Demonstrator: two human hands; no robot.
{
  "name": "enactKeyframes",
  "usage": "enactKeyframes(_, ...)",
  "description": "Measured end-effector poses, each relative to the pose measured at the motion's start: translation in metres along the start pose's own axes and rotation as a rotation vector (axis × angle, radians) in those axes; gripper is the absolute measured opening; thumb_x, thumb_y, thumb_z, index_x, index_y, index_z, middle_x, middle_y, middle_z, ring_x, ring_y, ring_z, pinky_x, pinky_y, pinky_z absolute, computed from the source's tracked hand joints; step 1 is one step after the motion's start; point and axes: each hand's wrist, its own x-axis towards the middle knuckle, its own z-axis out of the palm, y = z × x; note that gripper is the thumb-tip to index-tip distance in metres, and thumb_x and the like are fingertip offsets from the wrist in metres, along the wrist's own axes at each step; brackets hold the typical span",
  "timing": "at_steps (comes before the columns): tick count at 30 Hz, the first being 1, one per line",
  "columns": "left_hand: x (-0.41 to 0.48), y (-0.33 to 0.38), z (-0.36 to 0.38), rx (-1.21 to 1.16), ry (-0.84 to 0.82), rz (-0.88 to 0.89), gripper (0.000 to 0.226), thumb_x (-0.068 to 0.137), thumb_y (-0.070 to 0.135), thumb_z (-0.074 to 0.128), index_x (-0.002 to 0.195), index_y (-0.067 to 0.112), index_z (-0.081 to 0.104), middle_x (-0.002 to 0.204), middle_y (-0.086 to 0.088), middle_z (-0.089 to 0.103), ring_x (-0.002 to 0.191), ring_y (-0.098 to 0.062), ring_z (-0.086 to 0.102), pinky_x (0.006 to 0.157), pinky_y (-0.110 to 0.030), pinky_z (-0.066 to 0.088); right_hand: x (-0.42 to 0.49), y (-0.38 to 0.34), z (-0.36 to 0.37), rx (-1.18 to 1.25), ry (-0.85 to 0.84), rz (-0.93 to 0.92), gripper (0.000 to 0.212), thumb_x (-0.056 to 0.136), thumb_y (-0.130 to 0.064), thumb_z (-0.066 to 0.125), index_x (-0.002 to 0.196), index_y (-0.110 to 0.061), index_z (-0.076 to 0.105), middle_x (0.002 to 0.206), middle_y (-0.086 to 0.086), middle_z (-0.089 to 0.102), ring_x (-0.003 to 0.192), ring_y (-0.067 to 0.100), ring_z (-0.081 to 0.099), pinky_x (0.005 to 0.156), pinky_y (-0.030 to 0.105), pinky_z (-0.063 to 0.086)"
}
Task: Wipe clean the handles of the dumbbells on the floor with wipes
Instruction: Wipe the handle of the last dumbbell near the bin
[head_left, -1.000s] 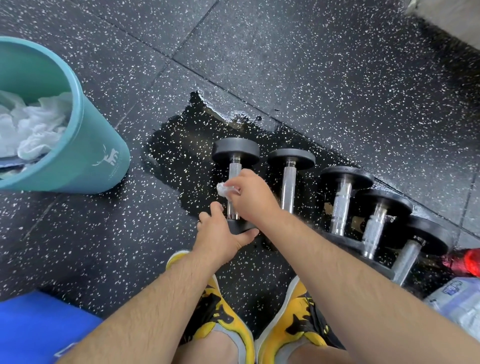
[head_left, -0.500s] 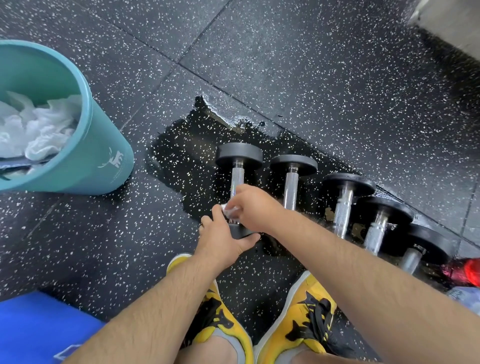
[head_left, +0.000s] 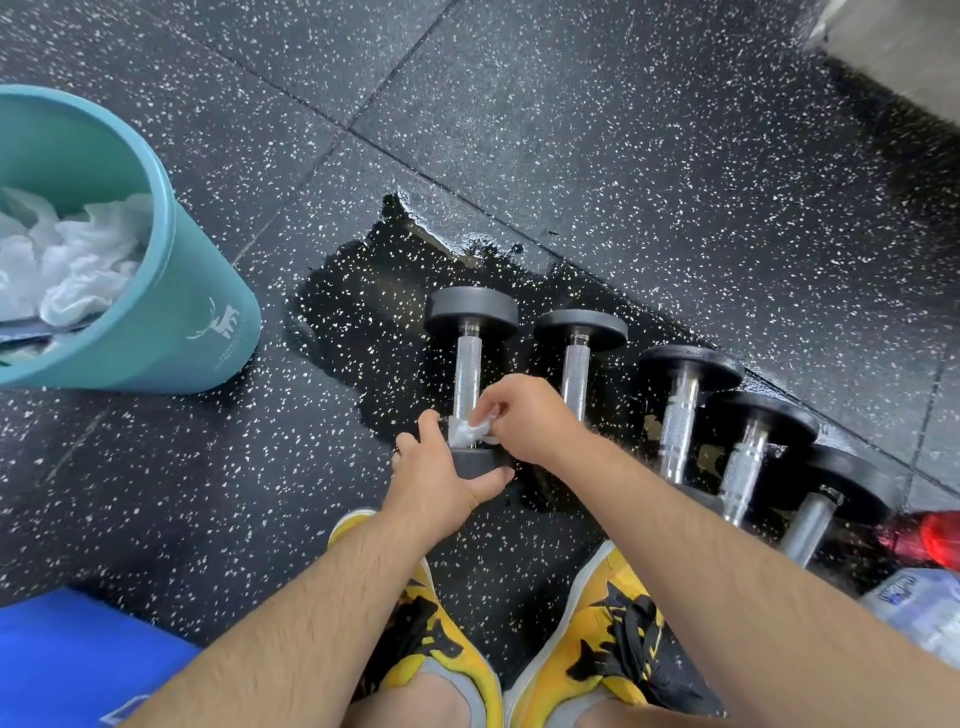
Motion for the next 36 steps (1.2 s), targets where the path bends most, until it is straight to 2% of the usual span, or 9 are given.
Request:
enactKeyframes(5,0.0,0.0,-0.001,-0.01,0.0,0.0,0.12,0.064,0.073,0.08,0.152,0.028,0.013,0.135,-0.01,0.034,0.124,-0.03,0.046,0.099,-0.048,0.051,-0.005,-0.004,-0.003,0.101,-0.097,0.104,0.022,0.085,-0.006,0.064,0.079,-0.023,0.077,0.079,-0.009,0.067,0.07,0.006,0.058,0.061,0.022,0.047)
enactKeyframes(8,0.0,-0.001,-0.001,-0.017,0.001,0.0,0.119,0.064,0.071,0.081,0.152,0.027,0.014,0.134,-0.009,0.034,0.124,-0.03,0.046,0.099,-0.048,0.051,-0.005,-0.016,-0.006,0.127,-0.167,0.098,0.017,0.084,-0.017,0.065,0.087,-0.023,0.081,0.083,-0.003,0.072,0.074,0.008,0.062,0.069,0.029,0.056)
enactKeyframes(11,0.0,0.0,-0.001,-0.026,-0.01,0.006,0.119,0.065,0.069,0.082,0.152,0.026,0.013,0.136,-0.01,0.033,0.126,-0.031,0.045,0.101,-0.049,0.05,-0.006,-0.025,-0.003,0.07,-0.198,0.073,0.023,0.087,-0.021,0.061,0.094,-0.029,0.081,0.086,-0.011,0.071,0.084,0.009,0.066,0.076,0.029,0.056)
enactKeyframes(17,-0.002,0.001,-0.001,-0.019,0.008,0.012,0.118,0.068,0.067,0.083,0.153,0.023,0.013,0.139,-0.011,0.033,0.128,-0.03,0.043,0.103,-0.049,0.048,-0.009,-0.034,-0.015,-0.037,-0.28,0.104,0.033,0.092,-0.012,0.051,0.104,-0.026,0.079,0.074,-0.014,0.064,0.073,0.008,0.059,0.063,0.023,0.048)
enactKeyframes(21,-0.003,-0.001,-0.002,-0.055,-0.001,0.014,0.113,0.065,0.065,0.084,0.149,0.026,0.019,0.133,-0.008,0.036,0.124,-0.03,0.047,0.103,-0.049,0.048,-0.004,-0.056,-0.008,-0.264,-0.391,0.048,0.033,0.094,-0.02,0.046,0.106,-0.019,0.076,0.097,-0.003,0.072,0.094,0.018,0.066,0.083,0.033,0.056)
enactKeyframes(23,-0.002,-0.002,-0.003,-0.071,-0.006,0.025,0.106,0.062,0.066,0.084,0.142,0.027,0.025,0.127,-0.006,0.037,0.121,-0.031,0.049,0.102,-0.05,0.049,0.001,-0.061,-0.005,-0.322,-0.407,0.064,0.031,0.091,-0.023,0.047,0.1,-0.018,0.076,0.095,0.003,0.073,0.093,0.023,0.067,0.084,0.038,0.057)
enactKeyframes(27,-0.002,-0.001,-0.004,-0.049,-0.013,0.018,0.114,0.067,0.065,0.084,0.15,0.026,0.018,0.135,-0.008,0.035,0.125,-0.03,0.046,0.104,-0.048,0.047,-0.006,-0.062,-0.018,-0.303,-0.428,0.064,0.036,0.099,-0.018,0.046,0.128,-0.022,0.067,0.12,-0.004,0.067,0.112,0.02,0.062,0.093,0.028,0.05)
enactKeyframes(32,-0.001,0.0,-0.003,-0.032,-0.001,0.014,0.115,0.067,0.068,0.083,0.151,0.025,0.017,0.133,-0.008,0.034,0.124,-0.029,0.046,0.102,-0.048,0.049,-0.014,-0.033,-0.02,-0.133,-0.31,0.158,0.031,0.091,-0.009,0.054,0.102,-0.029,0.075,0.097,-0.009,0.068,0.093,0.015,0.065,0.083,0.03,0.055)
enactKeyframes(36,0.0,0.0,-0.001,-0.02,0.013,0.01,0.116,0.064,0.071,0.082,0.149,0.026,0.017,0.132,-0.008,0.035,0.121,-0.03,0.048,0.1,-0.048,0.05,-0.011,-0.026,-0.017,-0.13,-0.287,0.166,0.024,0.092,-0.005,0.055,0.108,-0.014,0.071,0.085,-0.002,0.061,0.079,0.016,0.055,0.065,0.027,0.044)
